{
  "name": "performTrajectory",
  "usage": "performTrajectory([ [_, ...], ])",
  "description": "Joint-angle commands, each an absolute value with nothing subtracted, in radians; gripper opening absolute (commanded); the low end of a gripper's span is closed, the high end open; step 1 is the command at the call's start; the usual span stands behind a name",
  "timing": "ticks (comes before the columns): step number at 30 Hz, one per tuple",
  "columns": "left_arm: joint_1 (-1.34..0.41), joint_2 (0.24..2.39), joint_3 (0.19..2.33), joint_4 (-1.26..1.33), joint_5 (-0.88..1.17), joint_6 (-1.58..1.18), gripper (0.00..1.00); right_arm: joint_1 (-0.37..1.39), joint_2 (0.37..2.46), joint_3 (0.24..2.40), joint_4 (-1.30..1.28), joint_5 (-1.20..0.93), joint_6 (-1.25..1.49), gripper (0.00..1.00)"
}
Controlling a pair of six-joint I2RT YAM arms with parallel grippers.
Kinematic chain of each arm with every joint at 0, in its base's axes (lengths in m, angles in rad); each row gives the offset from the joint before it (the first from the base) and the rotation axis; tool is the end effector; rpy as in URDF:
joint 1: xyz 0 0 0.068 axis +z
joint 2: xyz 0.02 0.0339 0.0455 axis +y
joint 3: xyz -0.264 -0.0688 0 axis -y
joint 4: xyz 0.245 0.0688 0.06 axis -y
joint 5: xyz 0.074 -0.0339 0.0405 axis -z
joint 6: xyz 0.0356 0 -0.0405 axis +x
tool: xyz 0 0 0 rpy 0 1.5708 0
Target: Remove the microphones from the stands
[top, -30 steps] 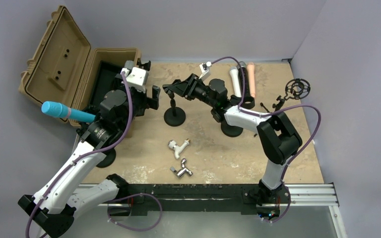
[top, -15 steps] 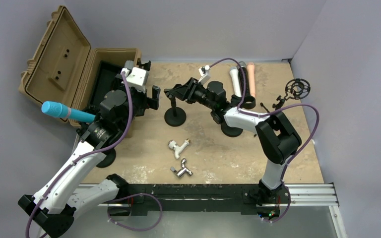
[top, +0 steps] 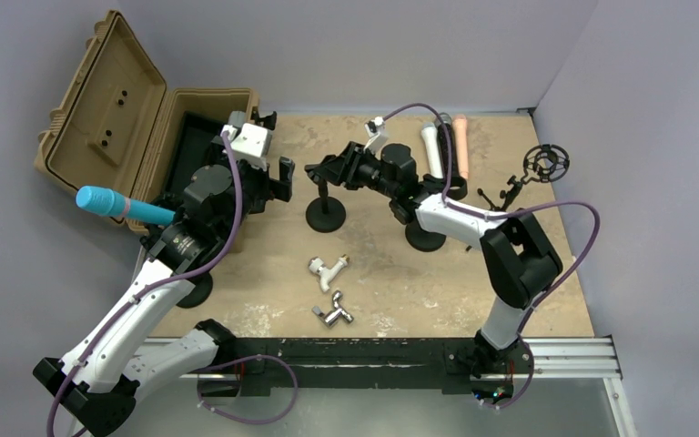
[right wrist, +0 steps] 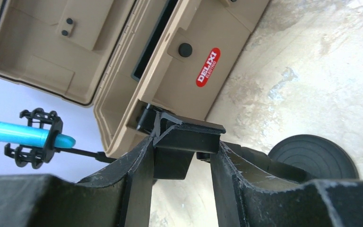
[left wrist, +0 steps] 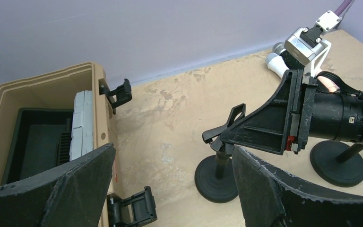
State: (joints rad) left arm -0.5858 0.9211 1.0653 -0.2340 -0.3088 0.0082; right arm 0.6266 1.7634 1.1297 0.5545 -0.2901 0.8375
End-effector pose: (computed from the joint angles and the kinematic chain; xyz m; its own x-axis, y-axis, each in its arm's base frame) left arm 0.1740 -0.1024 0.4086 -0.0725 0.0575 -0.9957 0.2751 0.9608 0.0354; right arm 0.3272 0.2494 0.2673 -0.6320 0.4214 -0.6504 -0.4831 0.4421 0.7558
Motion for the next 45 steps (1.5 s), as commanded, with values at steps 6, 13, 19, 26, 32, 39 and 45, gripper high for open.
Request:
performTrajectory([
  [6, -0.593, 0.923, 1.098, -0.224, -0.299, -0.025, 0.9, 0.613, 1.664, 1.117, 0.338, -0.279, 0.653, 0.29],
  [13, -0.593, 0.945, 1.106, -0.237, -0.302, -0.032, 0.9, 0.613, 1.557, 1.094, 0.236, -0.211, 0.585, 0.3],
  [19, -0.6, 0.963, 1.123, -0.262, -0.317, -0.027, 0.9, 0.614, 1.537, 1.069, 0.227, -0.224, 0.552, 0.32],
  [26, -0.629, 0.946, 1.113, -0.248, -0.419, 0.084, 0.9, 0.613, 1.52, 1.087, 0.208, -0.217, 0.516, 0.39],
  [32, -0.646, 0.909, 1.181, -0.371, -0.448, 0.023, 0.92, 0.613, 1.481, 1.12, 0.172, -0.223, 0.461, 0.58],
  [39, -0.646, 0.711, 1.214, -0.612, -0.306, -0.187, 0.95, 0.614, 1.437, 1.174, 0.152, -0.201, 0.383, 0.73],
  [45, -0.646, 0.624, 1.367, -0.948, -0.364, -0.243, 0.96, 0.615, 1.358, 1.19, 0.192, -0.235, 0.326, 0.75],
])
